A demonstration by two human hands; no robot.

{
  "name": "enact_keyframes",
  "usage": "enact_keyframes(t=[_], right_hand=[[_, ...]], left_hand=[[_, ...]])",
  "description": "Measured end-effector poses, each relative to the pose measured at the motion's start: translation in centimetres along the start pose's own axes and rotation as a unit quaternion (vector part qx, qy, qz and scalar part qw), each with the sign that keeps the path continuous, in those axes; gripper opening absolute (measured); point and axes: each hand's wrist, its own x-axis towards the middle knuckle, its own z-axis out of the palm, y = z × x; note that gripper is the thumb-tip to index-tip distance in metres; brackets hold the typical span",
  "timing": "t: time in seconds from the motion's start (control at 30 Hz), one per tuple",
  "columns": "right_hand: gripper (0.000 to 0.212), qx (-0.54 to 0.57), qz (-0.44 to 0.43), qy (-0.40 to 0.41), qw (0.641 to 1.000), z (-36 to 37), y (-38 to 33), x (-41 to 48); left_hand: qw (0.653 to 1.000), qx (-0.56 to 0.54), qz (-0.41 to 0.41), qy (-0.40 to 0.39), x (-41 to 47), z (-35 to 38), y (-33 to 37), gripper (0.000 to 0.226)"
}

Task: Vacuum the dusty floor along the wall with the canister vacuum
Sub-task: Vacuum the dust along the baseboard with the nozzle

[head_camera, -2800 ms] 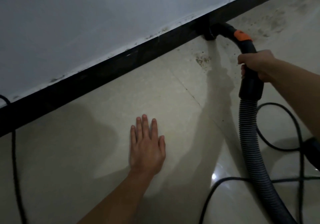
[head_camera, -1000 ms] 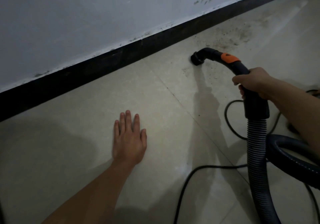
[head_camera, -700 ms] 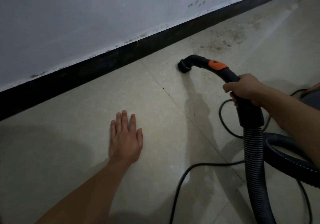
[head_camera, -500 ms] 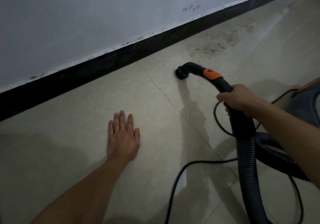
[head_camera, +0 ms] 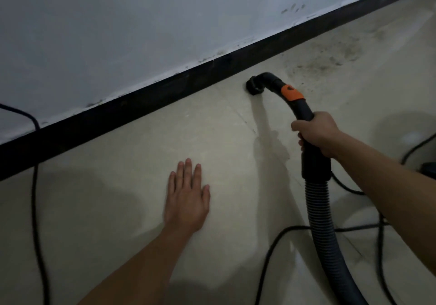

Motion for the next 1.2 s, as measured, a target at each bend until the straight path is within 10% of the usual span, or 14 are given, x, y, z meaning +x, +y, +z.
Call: enact_keyframes(t=[0.43, 1.2], right_hand=[[0.027, -0.074, -0.043, -0.028, 0.996, 3.2, -2.7, -0.3], [0.012, -0.045, 0.031, 0.095, 0.994, -6.0, 20.6, -24.4]], left_hand=[[1.0, 0.015, -0.001, 0.009, 0.4, 0.4, -0.5, 0.064], [0.995, 0.006, 0.04, -0.096, -2.4, -1.8, 3.8, 0.052]])
